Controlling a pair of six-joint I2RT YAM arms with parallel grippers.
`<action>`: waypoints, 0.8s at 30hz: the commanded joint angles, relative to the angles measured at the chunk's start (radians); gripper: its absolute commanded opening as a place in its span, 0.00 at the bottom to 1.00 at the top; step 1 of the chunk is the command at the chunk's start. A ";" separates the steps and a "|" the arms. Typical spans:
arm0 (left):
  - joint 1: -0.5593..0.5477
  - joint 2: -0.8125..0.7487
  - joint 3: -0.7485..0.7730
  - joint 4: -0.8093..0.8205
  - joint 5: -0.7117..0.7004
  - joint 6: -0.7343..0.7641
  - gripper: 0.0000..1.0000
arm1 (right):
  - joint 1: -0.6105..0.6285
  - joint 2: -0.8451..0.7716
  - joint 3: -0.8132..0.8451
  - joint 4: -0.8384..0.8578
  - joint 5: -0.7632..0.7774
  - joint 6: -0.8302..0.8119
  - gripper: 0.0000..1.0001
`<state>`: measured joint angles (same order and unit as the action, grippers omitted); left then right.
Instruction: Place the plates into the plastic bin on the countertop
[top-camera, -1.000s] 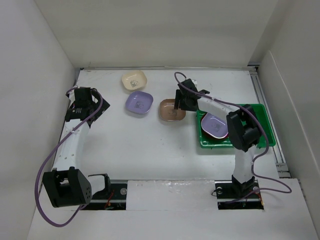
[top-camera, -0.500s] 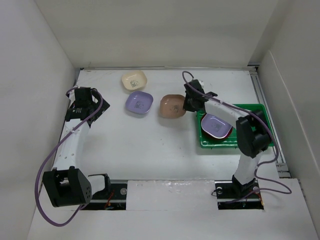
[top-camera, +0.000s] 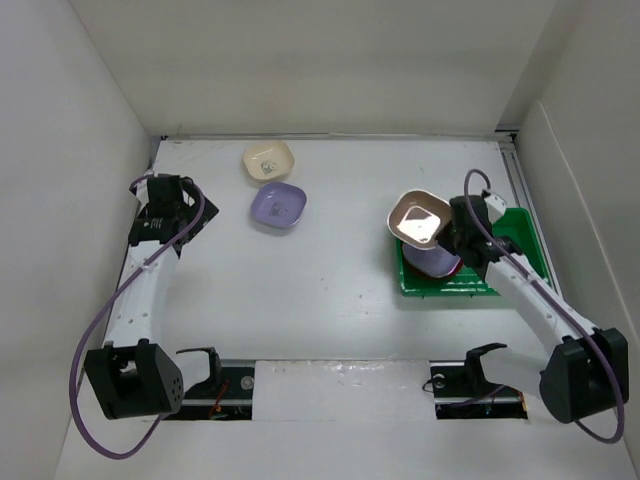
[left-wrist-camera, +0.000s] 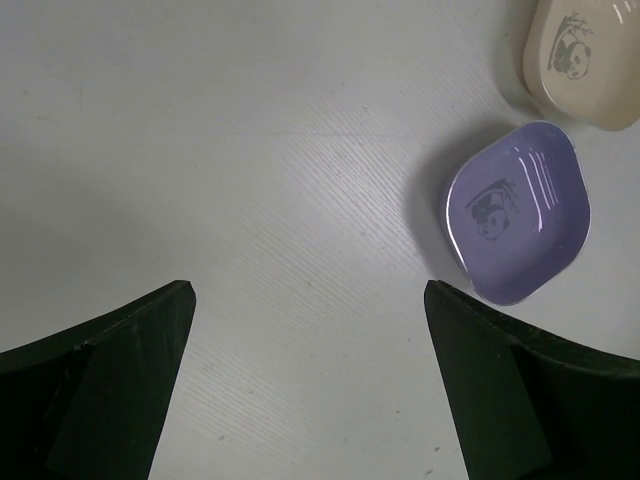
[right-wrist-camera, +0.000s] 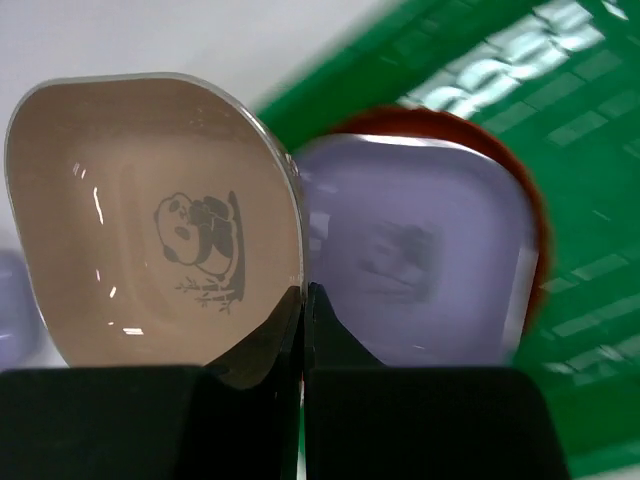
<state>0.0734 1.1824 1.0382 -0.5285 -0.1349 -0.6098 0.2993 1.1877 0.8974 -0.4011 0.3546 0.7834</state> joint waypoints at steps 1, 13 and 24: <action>0.000 -0.069 0.000 0.005 -0.029 0.004 1.00 | -0.070 -0.098 -0.118 0.015 -0.011 0.065 0.00; 0.000 -0.060 0.000 0.015 -0.011 0.004 1.00 | -0.210 -0.224 -0.221 -0.004 -0.114 0.017 0.79; 0.000 -0.050 0.000 0.015 -0.020 0.004 1.00 | 0.125 -0.167 -0.010 0.018 -0.125 -0.007 1.00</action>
<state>0.0734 1.1286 1.0382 -0.5236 -0.1432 -0.6098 0.3012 0.9470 0.7528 -0.4492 0.2340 0.8009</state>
